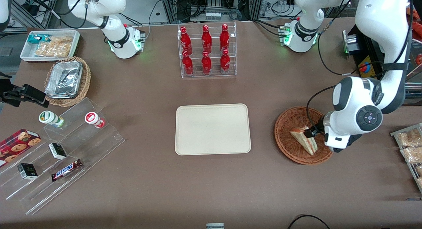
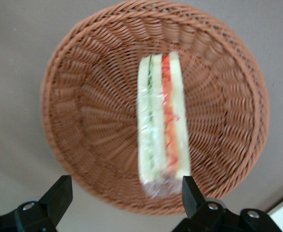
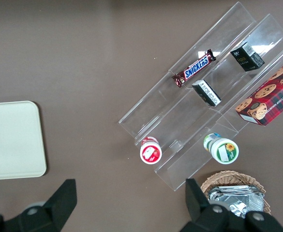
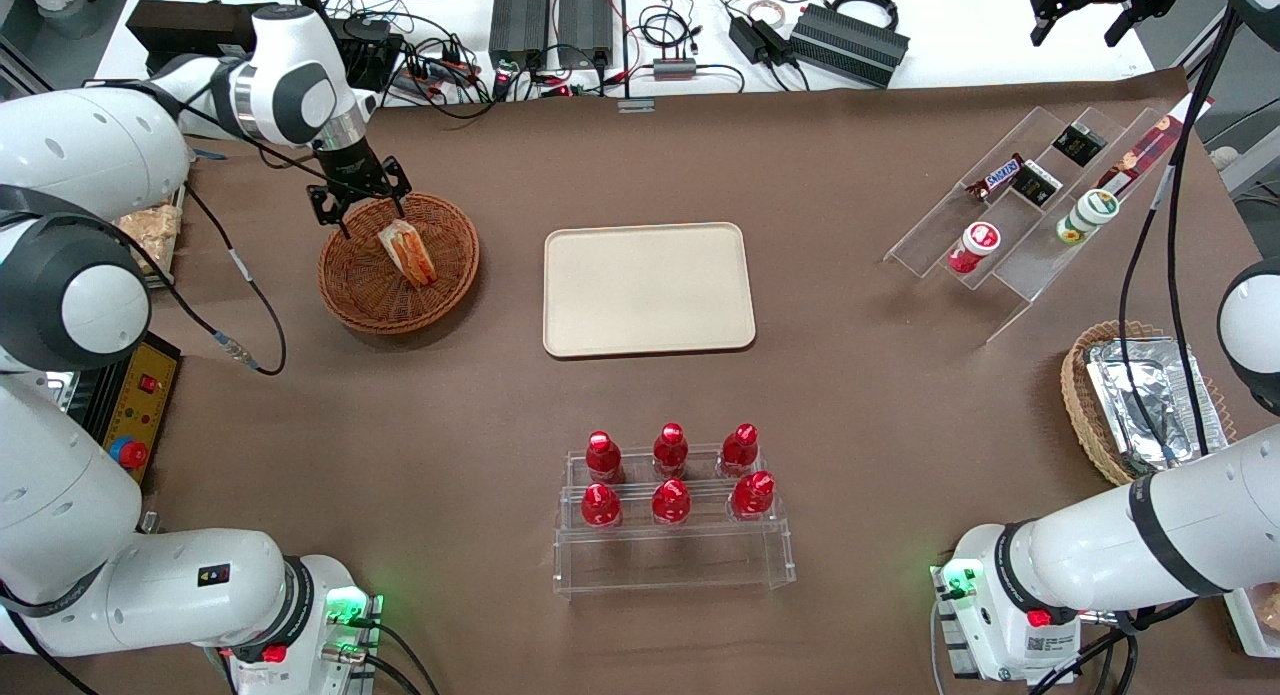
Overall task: Place sandwich from basket to tray
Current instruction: 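Move the left gripper down over the wrapped sandwich in the wicker basket, then close the left gripper on the sandwich and lift it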
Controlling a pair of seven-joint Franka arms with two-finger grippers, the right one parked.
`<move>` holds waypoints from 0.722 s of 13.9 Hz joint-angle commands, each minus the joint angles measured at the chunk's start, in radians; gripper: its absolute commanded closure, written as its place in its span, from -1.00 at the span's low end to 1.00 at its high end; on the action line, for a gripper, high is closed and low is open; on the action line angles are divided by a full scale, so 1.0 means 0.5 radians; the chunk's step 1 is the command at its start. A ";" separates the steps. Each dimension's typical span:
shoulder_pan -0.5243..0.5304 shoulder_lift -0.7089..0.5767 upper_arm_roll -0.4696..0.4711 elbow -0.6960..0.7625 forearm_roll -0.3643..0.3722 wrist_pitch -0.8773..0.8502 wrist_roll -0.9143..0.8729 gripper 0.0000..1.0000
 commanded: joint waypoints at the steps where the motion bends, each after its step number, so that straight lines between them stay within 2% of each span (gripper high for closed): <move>1: -0.032 0.092 0.001 0.015 0.001 0.137 -0.217 -1.00; 5: -0.075 0.181 -0.002 0.006 0.004 0.236 -0.223 -0.97; 6: -0.075 0.193 -0.002 0.003 0.004 0.236 -0.235 -0.79; 7: -0.075 0.194 -0.002 0.006 0.004 0.233 -0.275 -0.26; 8: -0.075 0.188 -0.002 0.009 0.007 0.230 -0.272 0.11; 9: -0.075 0.181 -0.002 0.015 0.010 0.221 -0.254 0.42; 10: -0.075 0.175 -0.002 0.019 0.016 0.214 -0.251 0.62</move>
